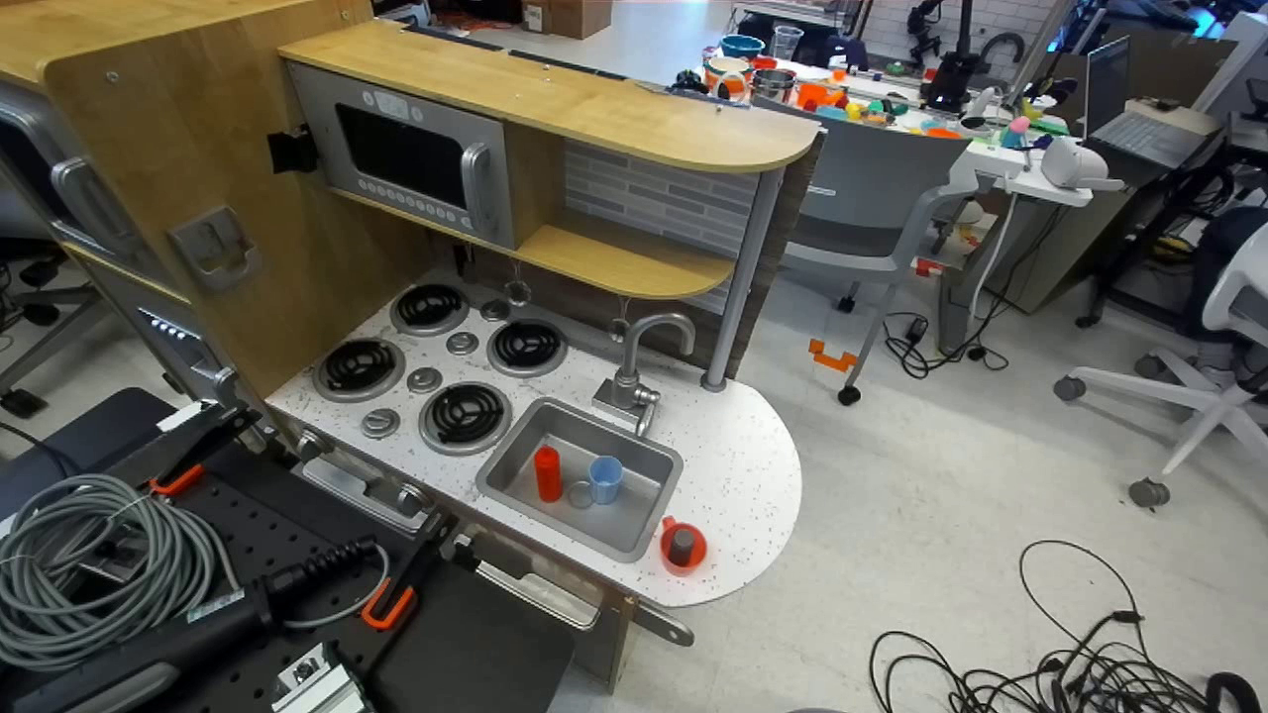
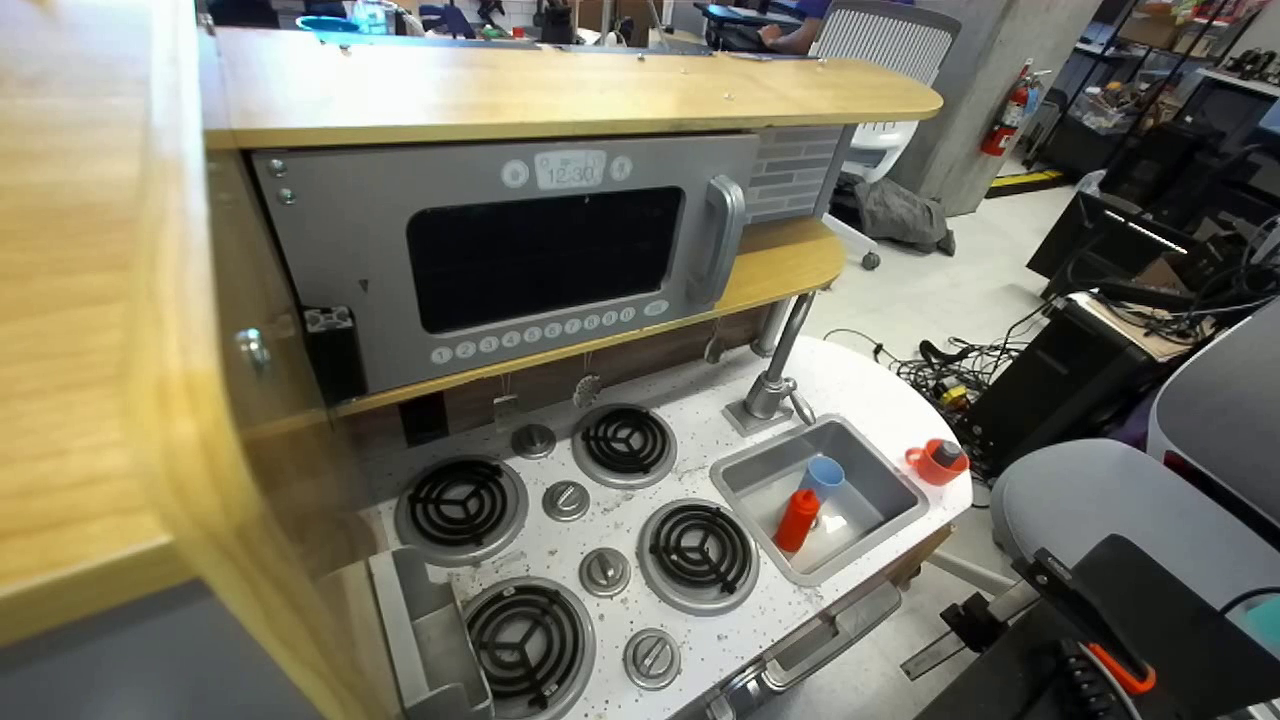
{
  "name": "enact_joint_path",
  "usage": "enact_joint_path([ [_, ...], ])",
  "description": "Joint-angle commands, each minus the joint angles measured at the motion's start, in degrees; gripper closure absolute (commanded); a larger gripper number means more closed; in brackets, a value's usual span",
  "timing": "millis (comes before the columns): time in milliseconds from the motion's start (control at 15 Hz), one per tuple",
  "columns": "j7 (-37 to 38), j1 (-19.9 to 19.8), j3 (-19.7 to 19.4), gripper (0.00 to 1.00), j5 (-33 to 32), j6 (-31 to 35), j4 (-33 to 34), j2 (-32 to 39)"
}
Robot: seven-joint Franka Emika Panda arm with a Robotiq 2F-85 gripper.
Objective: Remove the grey thing from the red cup and put it on the sink counter
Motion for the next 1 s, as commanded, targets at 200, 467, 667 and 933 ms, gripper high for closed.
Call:
enact_joint_path([
  [200,-6.80,-1.53,-5.72,0.00,-2.03,2.83,1.69,2.84],
  [467,-14.91,-3.87,-12.27,0.00,-4.13,7.91,3.21,6.19],
  [667,-21.39,-5.52,-16.78,0.00,-3.69,15.45,2.60,10.15],
  [933,-29.52,-7.55,-20.84,0.00,-3.75,24.93,3.15,17.49],
])
